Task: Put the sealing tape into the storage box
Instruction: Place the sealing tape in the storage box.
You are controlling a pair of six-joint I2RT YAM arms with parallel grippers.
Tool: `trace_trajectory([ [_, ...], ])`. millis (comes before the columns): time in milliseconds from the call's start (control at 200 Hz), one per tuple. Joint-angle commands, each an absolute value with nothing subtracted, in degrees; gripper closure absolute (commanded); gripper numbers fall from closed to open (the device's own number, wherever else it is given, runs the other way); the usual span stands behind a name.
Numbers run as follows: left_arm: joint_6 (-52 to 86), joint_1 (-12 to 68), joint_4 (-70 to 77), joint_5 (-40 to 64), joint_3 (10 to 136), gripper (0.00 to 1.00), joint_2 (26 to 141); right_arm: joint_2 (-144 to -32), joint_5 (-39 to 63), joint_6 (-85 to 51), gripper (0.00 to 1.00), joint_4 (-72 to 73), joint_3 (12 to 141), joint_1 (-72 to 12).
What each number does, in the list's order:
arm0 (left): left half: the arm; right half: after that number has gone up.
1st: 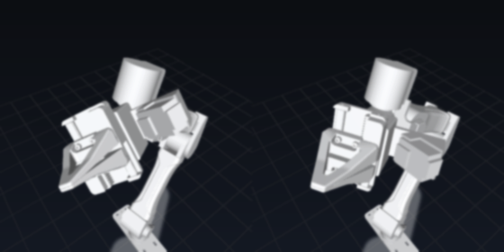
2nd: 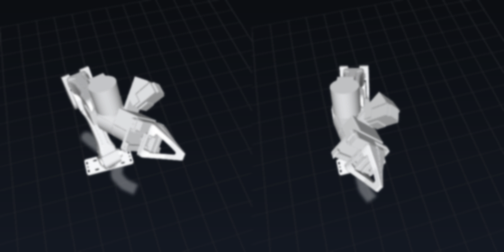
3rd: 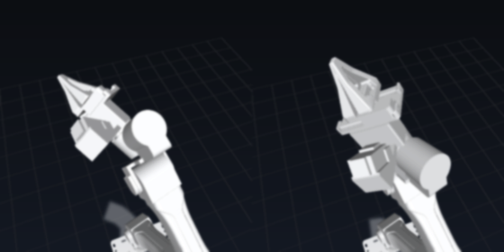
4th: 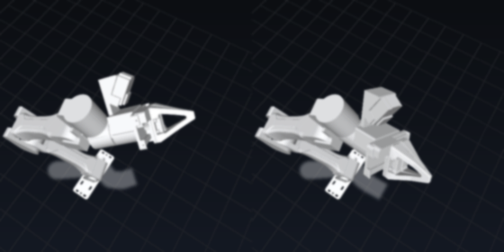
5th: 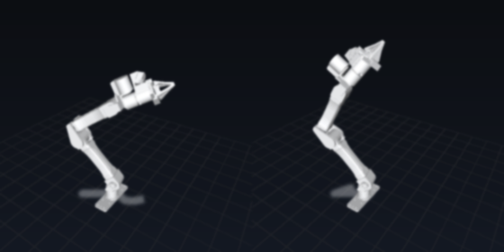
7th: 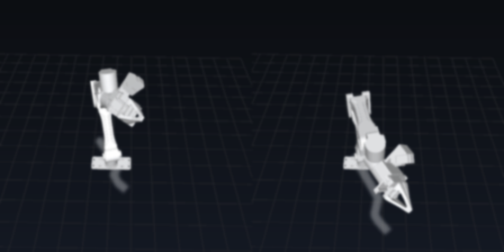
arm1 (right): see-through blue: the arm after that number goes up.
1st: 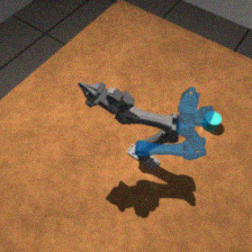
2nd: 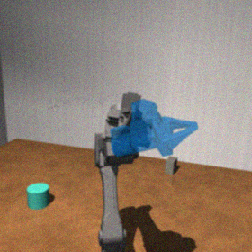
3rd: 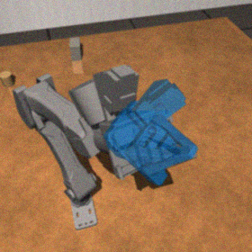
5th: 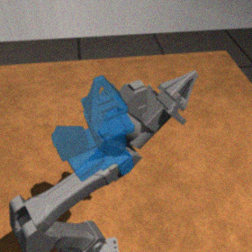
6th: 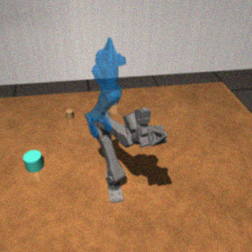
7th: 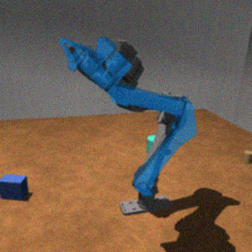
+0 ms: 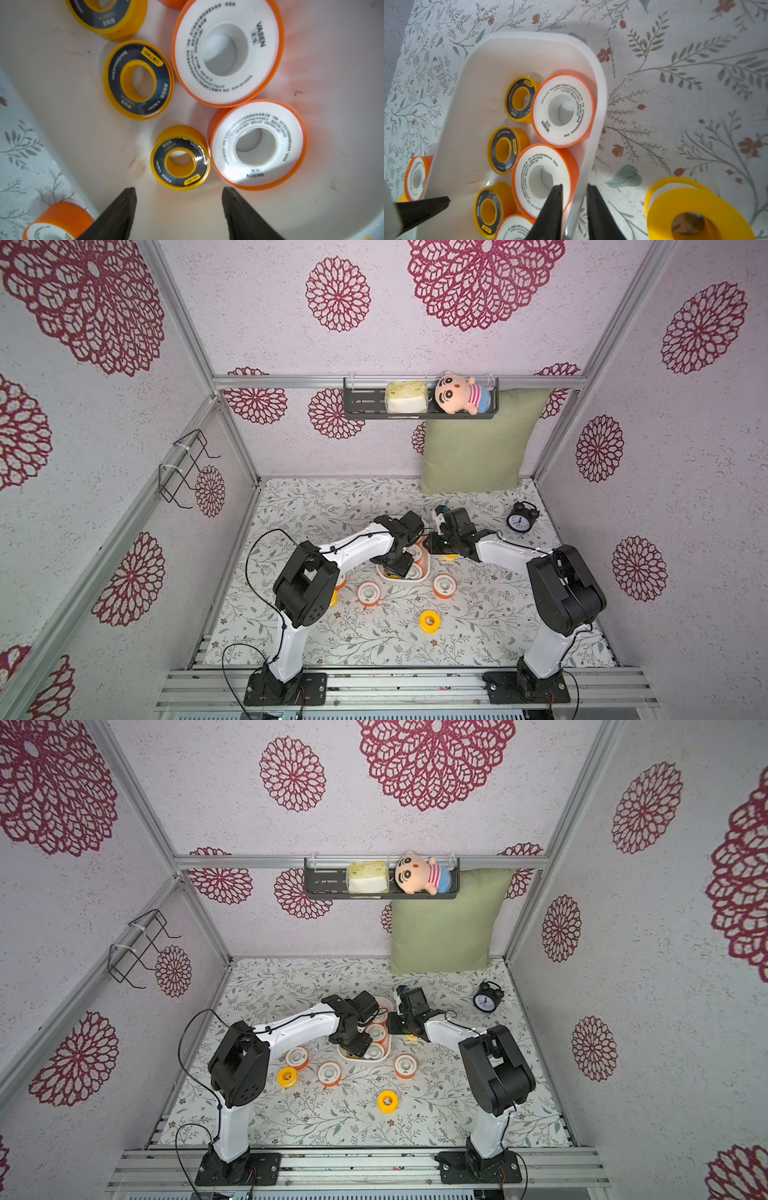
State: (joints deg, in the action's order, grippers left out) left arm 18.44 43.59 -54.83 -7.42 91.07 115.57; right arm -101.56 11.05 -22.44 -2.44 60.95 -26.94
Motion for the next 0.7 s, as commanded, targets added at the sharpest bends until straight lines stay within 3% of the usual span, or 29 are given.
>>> trace_trajectory([
  [0, 19.01, 43.56, -50.99, -7.42, 89.8, 0.26, 108.47, -99.55, 10.2, -20.97, 0.72, -3.04, 62.41, -26.98],
  [305, 24.04, 38.38, -38.1, -6.28, 78.49, 0.25, 95.34, -91.22, 4.49, -19.39, 0.49, -3.54, 59.37, -26.9],
  [695, 31.73, 30.58, -28.48, -6.55, 64.48, 0.25, 82.11, -80.89, 1.67, -17.75, 0.48, -11.05, 51.3, -27.13],
])
